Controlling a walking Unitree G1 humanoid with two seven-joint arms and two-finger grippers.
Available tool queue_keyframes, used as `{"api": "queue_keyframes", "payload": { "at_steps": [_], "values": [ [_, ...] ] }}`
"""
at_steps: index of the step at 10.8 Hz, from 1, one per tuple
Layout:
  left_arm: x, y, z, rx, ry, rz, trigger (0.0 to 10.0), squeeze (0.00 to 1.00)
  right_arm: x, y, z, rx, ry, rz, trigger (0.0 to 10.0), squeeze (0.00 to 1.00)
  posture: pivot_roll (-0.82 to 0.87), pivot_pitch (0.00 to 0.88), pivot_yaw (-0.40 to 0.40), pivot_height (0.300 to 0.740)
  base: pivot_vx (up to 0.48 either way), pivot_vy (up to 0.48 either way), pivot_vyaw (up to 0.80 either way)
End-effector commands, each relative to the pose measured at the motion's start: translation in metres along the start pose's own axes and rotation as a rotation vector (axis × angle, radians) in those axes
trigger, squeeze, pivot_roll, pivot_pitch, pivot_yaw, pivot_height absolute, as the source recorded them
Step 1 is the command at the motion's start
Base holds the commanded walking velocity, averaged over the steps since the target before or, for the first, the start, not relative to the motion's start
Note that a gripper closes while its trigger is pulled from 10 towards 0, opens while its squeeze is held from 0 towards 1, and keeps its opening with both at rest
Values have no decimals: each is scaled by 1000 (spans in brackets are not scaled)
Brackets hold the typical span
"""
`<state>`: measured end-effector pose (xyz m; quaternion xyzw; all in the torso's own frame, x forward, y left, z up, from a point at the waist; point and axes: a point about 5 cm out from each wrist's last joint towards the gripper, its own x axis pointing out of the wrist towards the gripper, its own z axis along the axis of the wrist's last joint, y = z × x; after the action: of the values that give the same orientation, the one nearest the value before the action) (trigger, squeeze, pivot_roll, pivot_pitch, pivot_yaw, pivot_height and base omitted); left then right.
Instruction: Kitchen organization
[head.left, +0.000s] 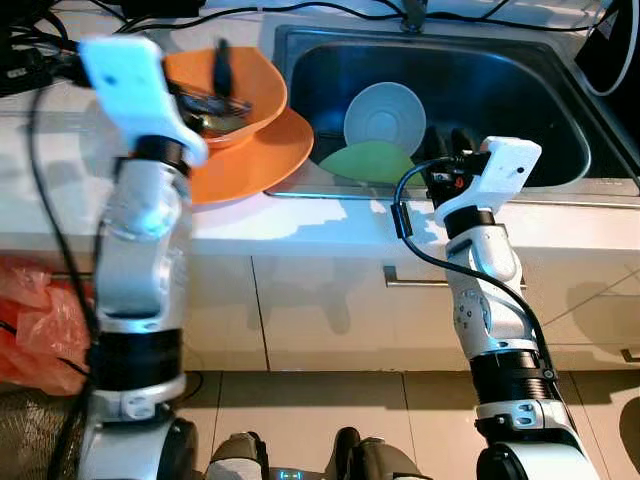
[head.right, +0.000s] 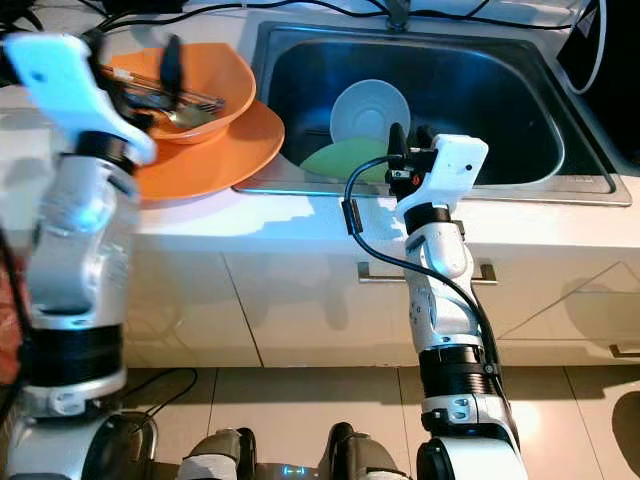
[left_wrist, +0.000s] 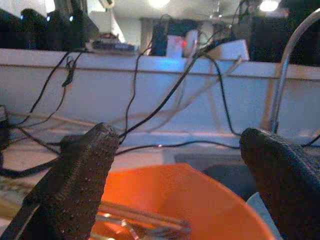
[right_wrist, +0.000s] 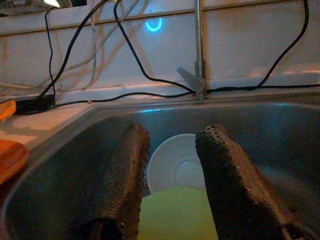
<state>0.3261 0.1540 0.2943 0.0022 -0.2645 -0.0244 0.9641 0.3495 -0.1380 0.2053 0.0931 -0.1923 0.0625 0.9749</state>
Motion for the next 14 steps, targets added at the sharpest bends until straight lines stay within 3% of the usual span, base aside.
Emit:
{"api": "queue_keyframes", "payload": {
  "at_steps": [1, 4, 7, 14],
  "values": [
    [-2, -5, 9, -11, -50, -9, 10000, 0, 2, -4, 4, -8, -13, -5, 10000, 0, 141, 184, -41, 740, 0, 0, 0],
    [-5, 8, 6, -4, -29, 27, 10000, 0, 2, -5, 4, -8, -14, -7, 10000, 0, 146, 185, -41, 740, 0, 0, 0],
    [-6, 1, 5, 24, -32, 21, 10000, 0, 3, -3, 4, -4, -15, -4, 10000, 0, 143, 188, -42, 740, 0, 0, 0],
    [-4, -5, 10, 36, -57, 10, 10000, 0, 2, -4, 3, -4, -10, -7, 10000, 0, 143, 189, -41, 740, 378, 0, 0]
  ]
}}
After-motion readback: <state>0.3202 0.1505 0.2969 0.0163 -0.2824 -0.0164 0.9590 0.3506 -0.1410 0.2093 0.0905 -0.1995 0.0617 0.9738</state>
